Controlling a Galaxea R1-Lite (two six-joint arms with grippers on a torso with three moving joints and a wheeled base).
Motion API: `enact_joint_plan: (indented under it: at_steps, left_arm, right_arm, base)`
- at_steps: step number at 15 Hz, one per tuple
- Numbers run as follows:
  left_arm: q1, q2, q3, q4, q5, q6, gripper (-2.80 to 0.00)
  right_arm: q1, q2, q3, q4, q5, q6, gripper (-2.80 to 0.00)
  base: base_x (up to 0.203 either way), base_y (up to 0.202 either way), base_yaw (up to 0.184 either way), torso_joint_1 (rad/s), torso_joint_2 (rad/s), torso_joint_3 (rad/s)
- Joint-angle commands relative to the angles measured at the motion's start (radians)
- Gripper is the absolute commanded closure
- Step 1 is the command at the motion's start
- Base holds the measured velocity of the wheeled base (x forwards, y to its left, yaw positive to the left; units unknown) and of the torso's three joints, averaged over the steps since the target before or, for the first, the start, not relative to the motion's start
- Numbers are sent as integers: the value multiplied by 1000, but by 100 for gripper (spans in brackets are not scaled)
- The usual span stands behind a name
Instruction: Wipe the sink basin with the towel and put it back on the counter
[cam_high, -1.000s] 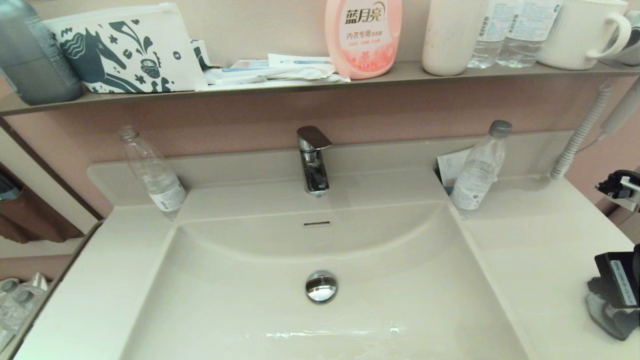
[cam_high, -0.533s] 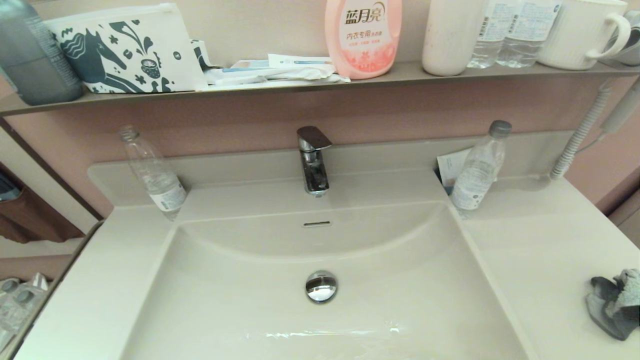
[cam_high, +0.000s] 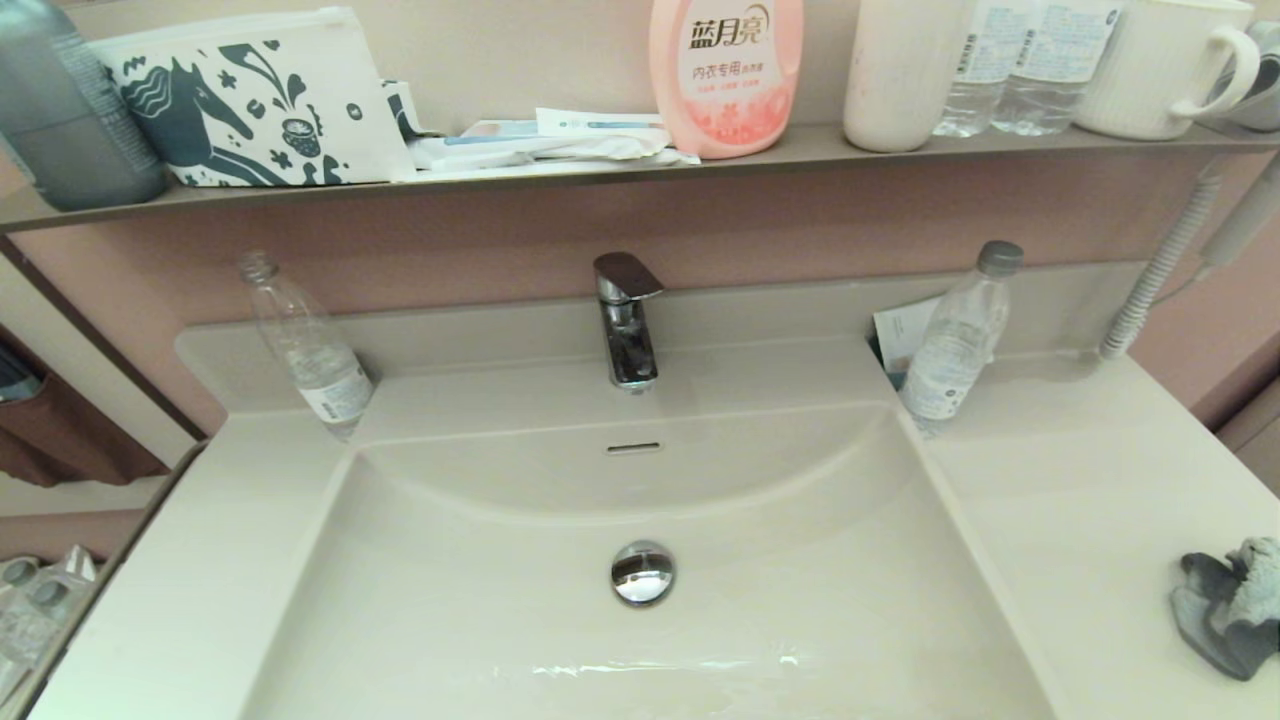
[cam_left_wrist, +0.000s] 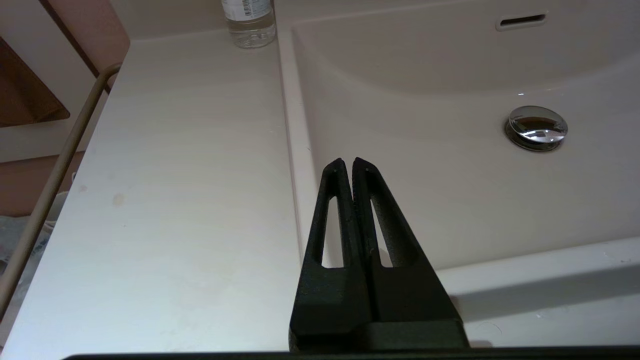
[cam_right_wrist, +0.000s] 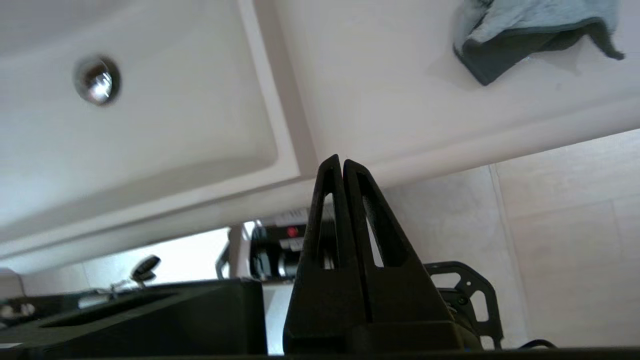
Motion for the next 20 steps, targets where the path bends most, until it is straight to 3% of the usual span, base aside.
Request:
enact_joint_plan:
  at_steps: [1, 3, 6, 14, 20]
  left_arm:
    - [0, 0, 0, 0, 0, 0, 0]
    - [0, 0, 0, 0, 0, 0, 0]
    - [0, 0, 0, 0, 0, 0, 0]
    - [0, 0, 0, 0, 0, 0, 0]
    - [0, 0, 0, 0, 0, 0, 0]
  right_arm:
    - [-50, -97, -2, 2, 6, 3, 0]
    - [-119, -203, -7, -4, 48, 4, 0]
    - [-158, -361, -9, -17, 90, 3, 0]
    - [-262, -720, 53, -22, 42, 0, 0]
    - [-267, -824, 298, -247, 59, -87, 0]
  base:
    - [0, 0, 0, 0, 0, 0]
    - [0, 0, 0, 0, 0, 0]
    - [0, 0, 0, 0, 0, 0]
    - [0, 0, 0, 0, 0, 0]
    - [0, 0, 0, 0, 0, 0]
